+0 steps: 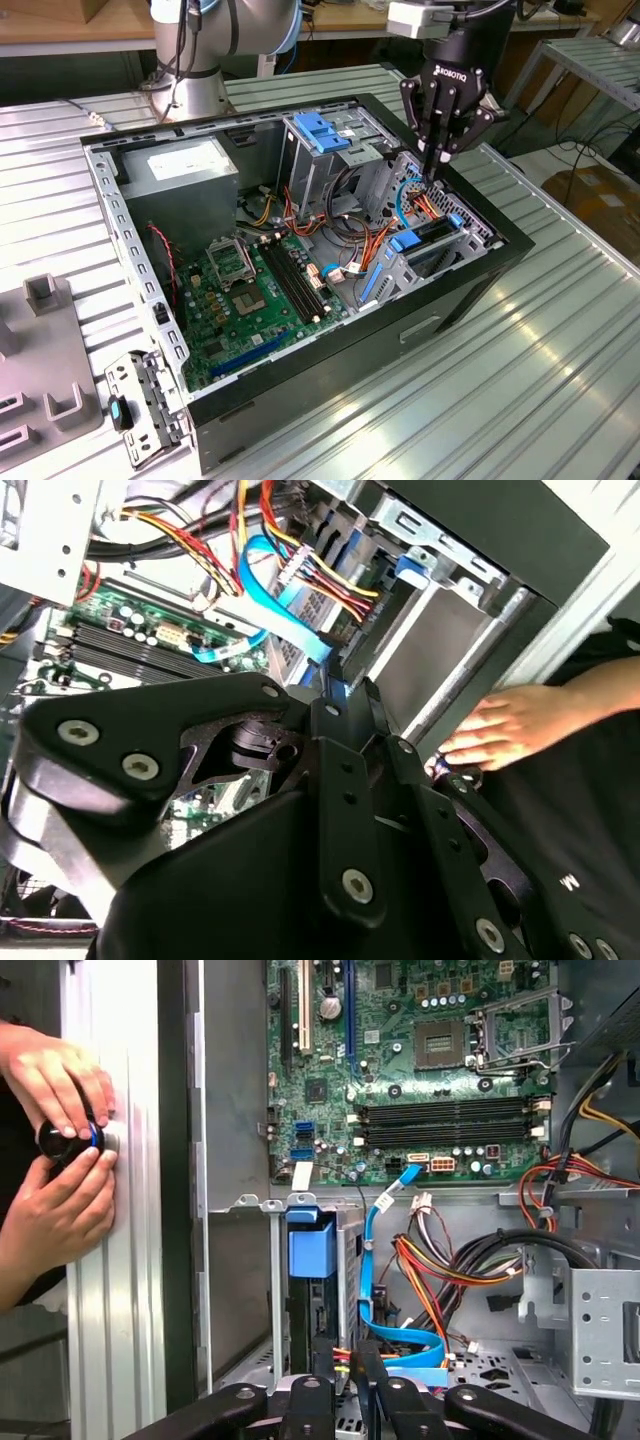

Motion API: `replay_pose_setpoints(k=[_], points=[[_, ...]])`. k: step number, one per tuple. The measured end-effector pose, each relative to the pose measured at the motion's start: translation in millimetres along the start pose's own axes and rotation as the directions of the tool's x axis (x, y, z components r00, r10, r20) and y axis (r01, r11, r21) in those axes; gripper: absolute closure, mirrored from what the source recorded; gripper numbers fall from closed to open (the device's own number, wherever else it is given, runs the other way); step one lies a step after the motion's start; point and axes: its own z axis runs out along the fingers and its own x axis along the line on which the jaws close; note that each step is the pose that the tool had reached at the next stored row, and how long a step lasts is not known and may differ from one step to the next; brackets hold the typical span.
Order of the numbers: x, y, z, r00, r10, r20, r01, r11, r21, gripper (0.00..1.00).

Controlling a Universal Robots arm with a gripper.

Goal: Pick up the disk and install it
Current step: 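Insert the second disk wire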

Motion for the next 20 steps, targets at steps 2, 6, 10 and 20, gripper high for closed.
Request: replay_pose_setpoints(k=[2,6,10,20], points=[[-5.0,-0.3,-1.4,0.9998,0.0,-0.0189,0.0,1.0,0.0005,0.76],[-15.7,-1.0,-2.6,0.9991,0.0,-0.0428,0.0,1.0,0.001,0.76],[-20.4,-1.1,4.0,0.9984,0.0,-0.0561,0.001,1.0,0.0013,0.76],[-21.6,-5.0,4.2,0.9984,-0.004,-0.0569,0.003,0.9999,-0.0143,0.76]])
